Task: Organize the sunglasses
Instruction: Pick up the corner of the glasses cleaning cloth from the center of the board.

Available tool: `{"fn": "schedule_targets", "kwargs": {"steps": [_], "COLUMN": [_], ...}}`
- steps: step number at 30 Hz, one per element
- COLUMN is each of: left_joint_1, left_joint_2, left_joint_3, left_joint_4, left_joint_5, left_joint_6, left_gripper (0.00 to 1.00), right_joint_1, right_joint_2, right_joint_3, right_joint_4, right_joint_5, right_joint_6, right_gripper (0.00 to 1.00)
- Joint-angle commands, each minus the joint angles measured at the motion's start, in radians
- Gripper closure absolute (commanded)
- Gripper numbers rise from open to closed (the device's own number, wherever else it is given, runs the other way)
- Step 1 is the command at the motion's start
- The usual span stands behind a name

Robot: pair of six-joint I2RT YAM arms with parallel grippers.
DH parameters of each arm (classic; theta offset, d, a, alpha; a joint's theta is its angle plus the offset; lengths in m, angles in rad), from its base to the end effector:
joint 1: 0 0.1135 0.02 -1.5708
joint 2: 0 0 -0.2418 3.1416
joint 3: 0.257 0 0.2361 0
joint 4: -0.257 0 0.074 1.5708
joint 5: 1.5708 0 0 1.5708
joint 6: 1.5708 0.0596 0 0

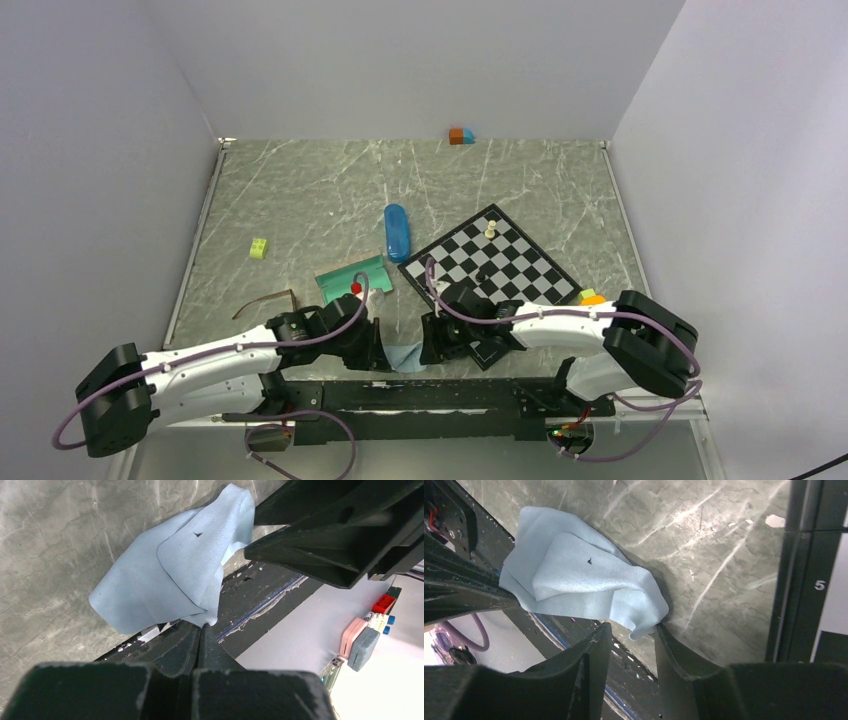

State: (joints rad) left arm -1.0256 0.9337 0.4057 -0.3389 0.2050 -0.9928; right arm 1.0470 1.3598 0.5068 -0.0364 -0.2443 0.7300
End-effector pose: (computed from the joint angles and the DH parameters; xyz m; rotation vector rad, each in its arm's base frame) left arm 0.0878 -0.1682 0.1438 0.1494 2.7561 -1.0084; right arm 0.1115 0.2218 0.1150 -0.5489 2.6806 0.9638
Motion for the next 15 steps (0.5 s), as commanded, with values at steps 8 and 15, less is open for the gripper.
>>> {"fn": "schedule_targets", "kwargs": {"steps": [8,15], "left_joint_1": [-0.005,-0.004], "left_joint_2": [-0.042,-0.026], "left_joint_3": [0.008,0.02], "left_joint_4": [0.012,0.015], "left_joint_5": [-0.005,-0.004], "left_joint_6": [-0.023,-0.003], "left_gripper": [1.0,1.0], "right_joint_1": [0.048,0.048], "right_joint_2": [0.01,0.016], "right_joint_3": [0.092,0.079], "right_joint_4": [-0.234,-0.11], "right_joint_5": [0.22,0.151], "right_joint_6": [0.023,0.018], "right_gripper": [0.87,1.0]}}
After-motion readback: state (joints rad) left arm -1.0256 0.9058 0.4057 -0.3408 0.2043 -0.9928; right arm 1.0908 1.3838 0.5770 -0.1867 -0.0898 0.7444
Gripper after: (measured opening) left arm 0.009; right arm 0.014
